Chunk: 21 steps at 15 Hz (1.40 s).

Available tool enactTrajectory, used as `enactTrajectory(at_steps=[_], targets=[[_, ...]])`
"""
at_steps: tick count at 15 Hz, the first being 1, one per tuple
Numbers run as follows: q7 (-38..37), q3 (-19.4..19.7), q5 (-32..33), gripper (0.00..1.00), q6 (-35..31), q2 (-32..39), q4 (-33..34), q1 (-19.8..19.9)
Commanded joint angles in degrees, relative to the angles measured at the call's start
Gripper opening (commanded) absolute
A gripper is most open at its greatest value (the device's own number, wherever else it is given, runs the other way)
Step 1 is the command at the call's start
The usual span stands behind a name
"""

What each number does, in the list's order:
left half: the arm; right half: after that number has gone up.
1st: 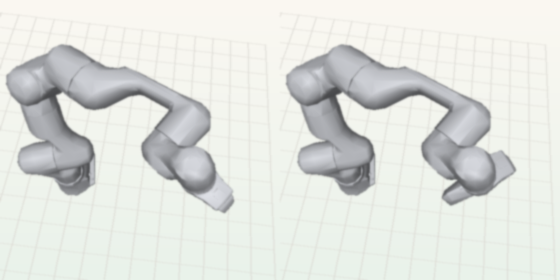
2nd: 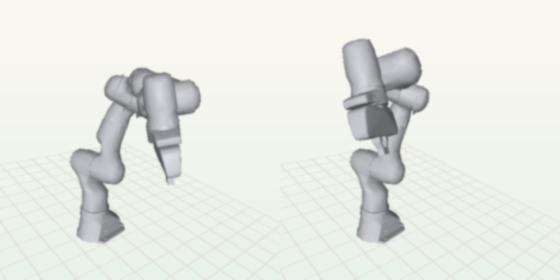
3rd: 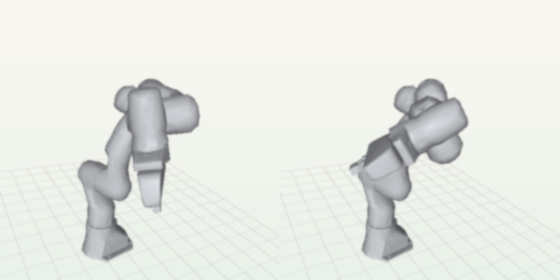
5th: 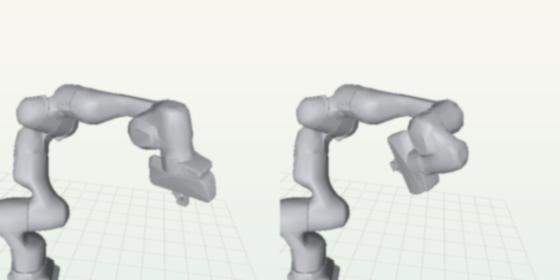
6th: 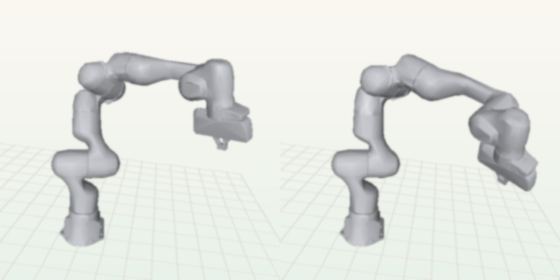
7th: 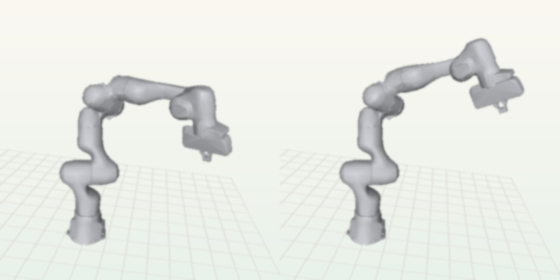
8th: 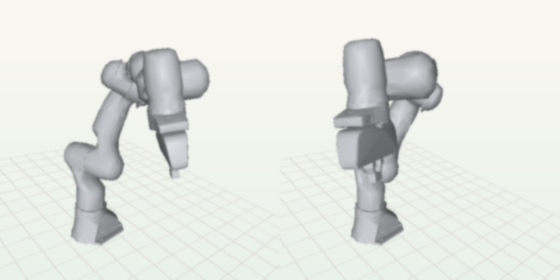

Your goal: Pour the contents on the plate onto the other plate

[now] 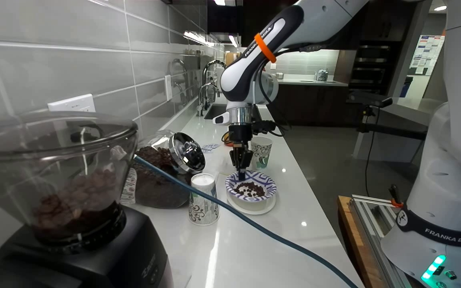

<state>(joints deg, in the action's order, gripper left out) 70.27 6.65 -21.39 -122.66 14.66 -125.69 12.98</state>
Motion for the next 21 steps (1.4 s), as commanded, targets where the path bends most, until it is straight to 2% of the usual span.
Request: enactTrajectory(at_steps=[1, 8, 21], targets=[[0.1, -0.4, 0.2, 0.02, 3.7, -0.5, 1.4, 1.2], [-0.1, -0.1, 0.0, 0.02, 6.3, -0.3, 2.8, 1.8], [0.3, -1.3, -1.6, 0.02, -0.9, 3.0, 1.5, 1.7]])
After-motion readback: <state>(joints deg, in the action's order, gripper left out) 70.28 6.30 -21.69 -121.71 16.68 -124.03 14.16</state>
